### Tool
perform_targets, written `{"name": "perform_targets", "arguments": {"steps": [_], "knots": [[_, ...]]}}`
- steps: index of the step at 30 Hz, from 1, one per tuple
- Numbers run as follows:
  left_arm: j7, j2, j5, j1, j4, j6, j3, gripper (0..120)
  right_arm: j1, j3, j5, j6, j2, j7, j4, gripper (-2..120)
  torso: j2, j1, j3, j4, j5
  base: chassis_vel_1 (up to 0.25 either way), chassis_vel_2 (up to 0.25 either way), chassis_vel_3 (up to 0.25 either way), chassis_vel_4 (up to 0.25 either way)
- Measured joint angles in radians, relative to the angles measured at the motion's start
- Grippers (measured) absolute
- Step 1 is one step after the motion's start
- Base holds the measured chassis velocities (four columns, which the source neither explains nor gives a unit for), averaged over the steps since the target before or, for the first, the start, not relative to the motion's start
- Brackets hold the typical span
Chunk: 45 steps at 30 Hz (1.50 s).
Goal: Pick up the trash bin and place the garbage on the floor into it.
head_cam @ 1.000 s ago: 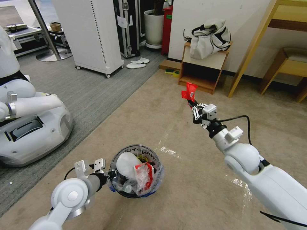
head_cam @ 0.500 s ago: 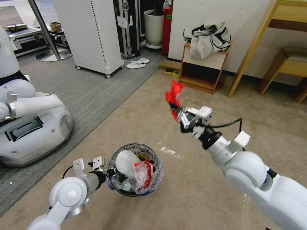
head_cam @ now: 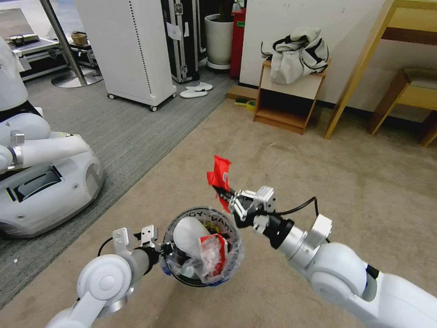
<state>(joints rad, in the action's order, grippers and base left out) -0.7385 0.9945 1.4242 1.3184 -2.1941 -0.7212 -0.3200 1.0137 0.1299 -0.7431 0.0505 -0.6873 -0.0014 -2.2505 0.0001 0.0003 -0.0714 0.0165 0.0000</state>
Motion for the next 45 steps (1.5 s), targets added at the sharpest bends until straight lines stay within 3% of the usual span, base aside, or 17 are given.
{"name": "perform_targets", "arguments": {"steps": [5,13,22,45], "knots": [[-0.032,0.024,0.003,-0.013,-0.005,-0.014,0.065,0,0.036,0.013,0.080,0.018,-0.018,-0.041,0.031,0,0.000,0.000,0.000,0.0000,0.0000,0.000,0.000,0.000,0.000],[-0.052,0.039,0.011,-0.018,-0.023,-0.015,0.098,0,0.021,0.040,0.130,0.026,-0.027,-0.064,0.073,0,0.000,0.000,0.000,-0.0001,0.0000,0.000,0.000,0.000,0.000],[-0.071,0.034,0.100,0.002,-0.066,-0.015,0.079,0,0.049,0.049,0.184,0.048,-0.053,-0.085,0.139,0,0.000,0.000,0.000,-0.0001,0.0000,0.000,0.000,0.000,0.000],[-0.079,0.050,0.141,-0.020,-0.070,-0.004,0.019,0,0.151,0.053,0.265,0.093,-0.061,-0.088,0.219,0,0.000,0.000,0.000,0.0001,0.0000,0.000,0.000,0.000,0.000]]}}
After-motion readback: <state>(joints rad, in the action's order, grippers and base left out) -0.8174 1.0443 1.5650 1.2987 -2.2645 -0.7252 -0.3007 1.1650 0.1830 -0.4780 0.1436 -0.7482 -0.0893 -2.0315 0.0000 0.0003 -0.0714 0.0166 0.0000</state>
